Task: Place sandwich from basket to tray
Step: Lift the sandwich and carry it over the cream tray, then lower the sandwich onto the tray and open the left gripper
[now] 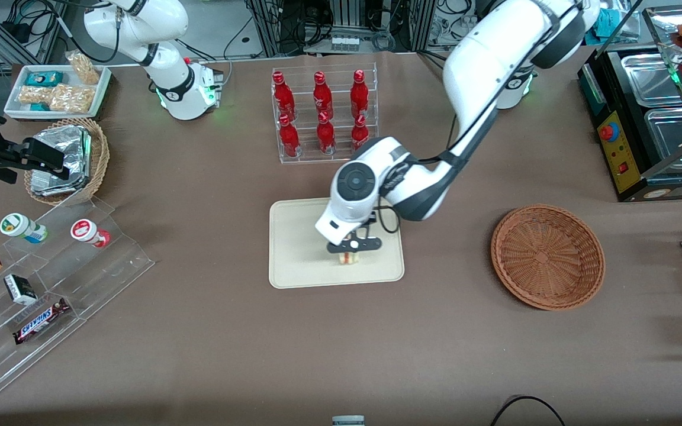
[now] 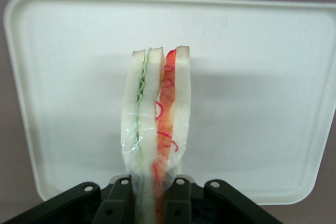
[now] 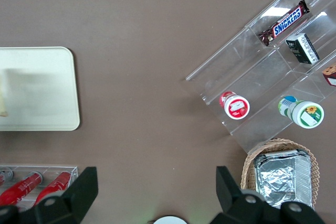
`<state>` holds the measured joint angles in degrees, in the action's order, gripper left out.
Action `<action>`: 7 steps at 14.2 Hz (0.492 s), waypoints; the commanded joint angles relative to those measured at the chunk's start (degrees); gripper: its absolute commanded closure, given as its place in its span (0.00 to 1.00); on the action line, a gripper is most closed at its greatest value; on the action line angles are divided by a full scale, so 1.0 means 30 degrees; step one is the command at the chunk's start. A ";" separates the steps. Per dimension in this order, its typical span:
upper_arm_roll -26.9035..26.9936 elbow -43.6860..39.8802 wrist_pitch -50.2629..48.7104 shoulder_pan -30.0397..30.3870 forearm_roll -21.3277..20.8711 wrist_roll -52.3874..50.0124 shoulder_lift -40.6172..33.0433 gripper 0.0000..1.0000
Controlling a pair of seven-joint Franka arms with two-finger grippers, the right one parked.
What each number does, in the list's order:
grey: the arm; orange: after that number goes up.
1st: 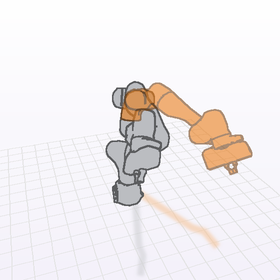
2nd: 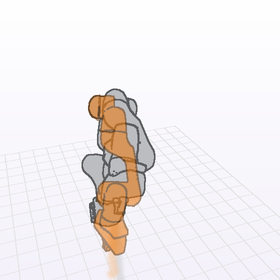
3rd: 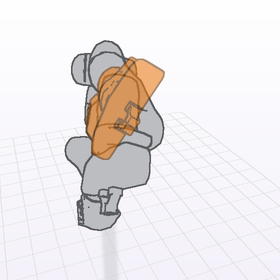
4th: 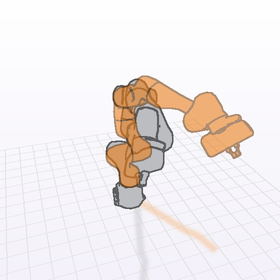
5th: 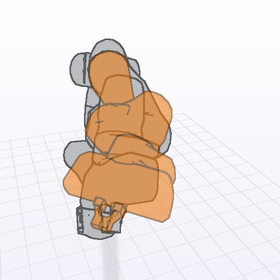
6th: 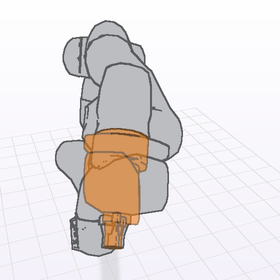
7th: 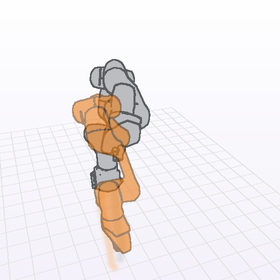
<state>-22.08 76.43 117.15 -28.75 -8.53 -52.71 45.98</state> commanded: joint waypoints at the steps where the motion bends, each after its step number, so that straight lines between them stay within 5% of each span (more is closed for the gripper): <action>1: 0.0182 -0.1599 -0.0291 -0.0904 -0.0439 -0.0449 0.1340 1.00; 4: 0.0182 -0.1807 0.0000 -0.1227 -0.0497 -0.0332 0.1899 0.98; 7: 0.0182 -0.1806 0.0207 -0.1345 -0.1287 -0.0769 0.2104 0.86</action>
<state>-22.02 73.07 117.68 -31.71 -10.39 -53.15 51.23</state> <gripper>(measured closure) 0.850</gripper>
